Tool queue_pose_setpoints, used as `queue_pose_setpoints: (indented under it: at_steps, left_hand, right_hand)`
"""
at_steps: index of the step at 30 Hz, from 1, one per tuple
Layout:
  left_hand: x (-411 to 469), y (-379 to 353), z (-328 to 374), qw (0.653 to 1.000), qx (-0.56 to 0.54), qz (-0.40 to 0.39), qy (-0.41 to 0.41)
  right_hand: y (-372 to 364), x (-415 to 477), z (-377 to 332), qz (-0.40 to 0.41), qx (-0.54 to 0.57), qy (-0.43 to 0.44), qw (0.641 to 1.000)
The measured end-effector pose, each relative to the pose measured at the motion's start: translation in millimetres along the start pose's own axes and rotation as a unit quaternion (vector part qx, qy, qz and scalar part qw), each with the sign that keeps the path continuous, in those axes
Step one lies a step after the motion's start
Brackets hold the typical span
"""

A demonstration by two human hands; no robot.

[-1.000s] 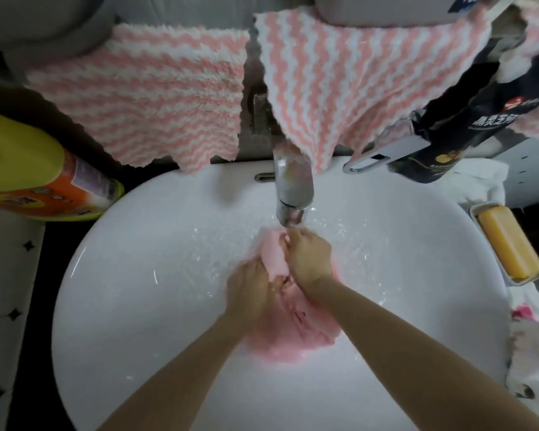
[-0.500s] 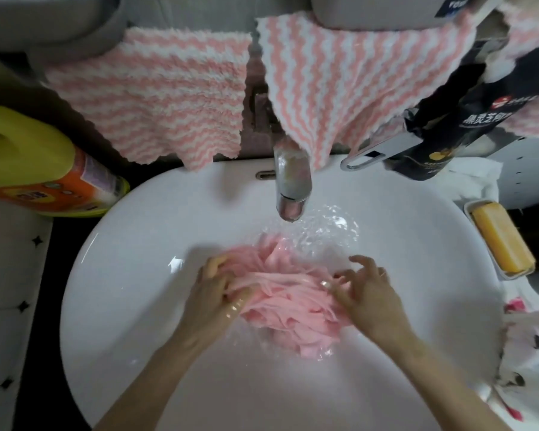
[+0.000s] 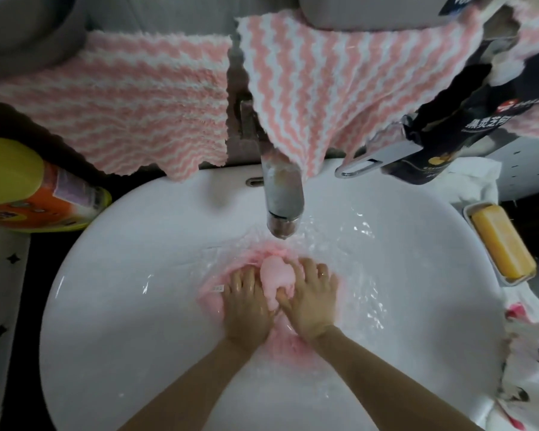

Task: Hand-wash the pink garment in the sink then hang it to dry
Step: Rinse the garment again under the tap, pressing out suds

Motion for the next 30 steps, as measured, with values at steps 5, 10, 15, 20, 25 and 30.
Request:
queue_pose_setpoints:
  at_steps: [5,10,15,20,25,30]
  left_hand:
    - [31.6,-14.3,-4.8,0.996,0.069,-0.062,-0.001]
    - [46.9,-27.9,-2.6,0.960,0.080,-0.265,-0.033]
    - [57.4,15.5,-39.9,0.918,-0.123,-0.329,0.186]
    - [17.8,48.3,-63.3,0.956,-0.043,-0.259,0.130]
    - [-13.2,13.9,4.0,0.981,0.011,-0.170,-0.097]
    - [-14.0,-5.0,1.7,0.995,-0.045,-0.093,-0.014]
  right_hand:
    - [-2.8,32.9,1.5,-0.036,-0.031,-0.028,0.998]
    - [11.4,51.6,-8.4,-0.070,0.000,-0.014,0.997]
    - [24.6,50.1,42.7,-0.143,0.213,-0.249,0.934]
    - [57.4,1.5,52.3,-0.077,0.251,-0.090,0.961]
    - [17.7,-31.1,3.5,-0.106,0.114,0.079,0.985]
    - [2.8,-14.5,-11.6,-0.034,0.015,0.071,0.997]
Point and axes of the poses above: each hand's wrist, its own x-axis towards the middle knuckle, its own y-axis out of the back of the hand, z = x × y, the point moved 8 cm from there along x, towards the middle knuckle, and after that the axes turned 4 degrees about -z, right-handed, at the moved point
